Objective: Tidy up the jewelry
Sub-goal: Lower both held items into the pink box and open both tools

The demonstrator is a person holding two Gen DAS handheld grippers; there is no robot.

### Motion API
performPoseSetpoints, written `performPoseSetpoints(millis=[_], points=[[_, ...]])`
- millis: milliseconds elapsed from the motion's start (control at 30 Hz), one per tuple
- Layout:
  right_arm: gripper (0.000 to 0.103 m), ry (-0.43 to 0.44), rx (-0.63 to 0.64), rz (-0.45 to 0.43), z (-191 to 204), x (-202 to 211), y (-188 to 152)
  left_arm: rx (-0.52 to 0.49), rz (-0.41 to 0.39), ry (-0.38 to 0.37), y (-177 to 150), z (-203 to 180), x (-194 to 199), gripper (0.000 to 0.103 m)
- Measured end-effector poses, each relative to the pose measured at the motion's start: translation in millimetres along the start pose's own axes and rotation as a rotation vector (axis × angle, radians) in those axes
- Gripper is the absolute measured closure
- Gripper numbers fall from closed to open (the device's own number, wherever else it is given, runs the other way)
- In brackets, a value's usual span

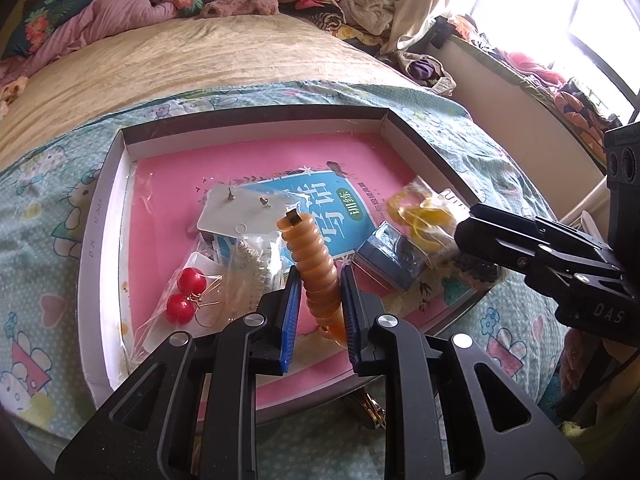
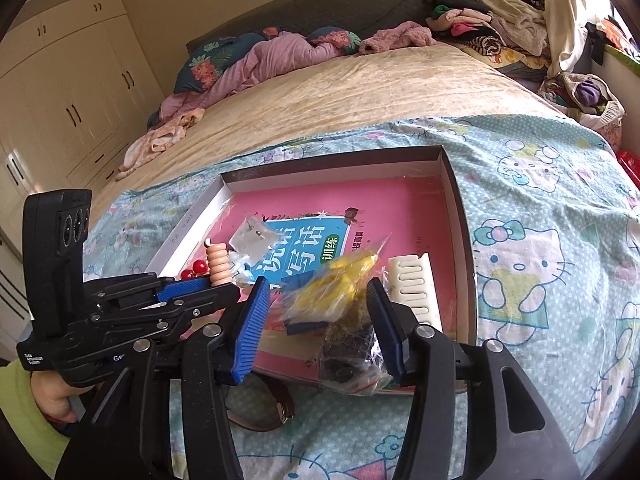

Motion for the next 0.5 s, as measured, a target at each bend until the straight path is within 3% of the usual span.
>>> performPoseSetpoints(millis=[200, 267, 400, 500], points=[[0.049, -0.007, -0.027, -0.007, -7.0, 5.3, -1.7, -0.005, 0.003, 0.007, 0.6, -1.2, -0.2, 0.088], [0.046, -0.008, -0.035, -0.011, -8.5, 7.3, -1.7, -0.005, 0.0, 0.013, 1.7, -1.4, 0.8, 0.077], [0.04, -0.007, -0.047, -0.037, -10.0, 15.6, 0.2, -0.008, -0.006, 0.02, 2.9, -1.8, 5.5, 0.074], [0.035, -0.01, -0.051, -0.055, -10.4, 22.2, 2.0, -0.006, -0.013, 0.029, 5.3, -0.9, 10.3, 0.063]])
Point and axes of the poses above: each gripper's, at about its wrist camera, not at the fingertips, and x roughly against the way its jaws point, z to its left, y to its top, the point moved 10 cm from there along -x, roughly the way its jaws point, and after that the axes turned 3 degrees about z, right-handed, at the moved point
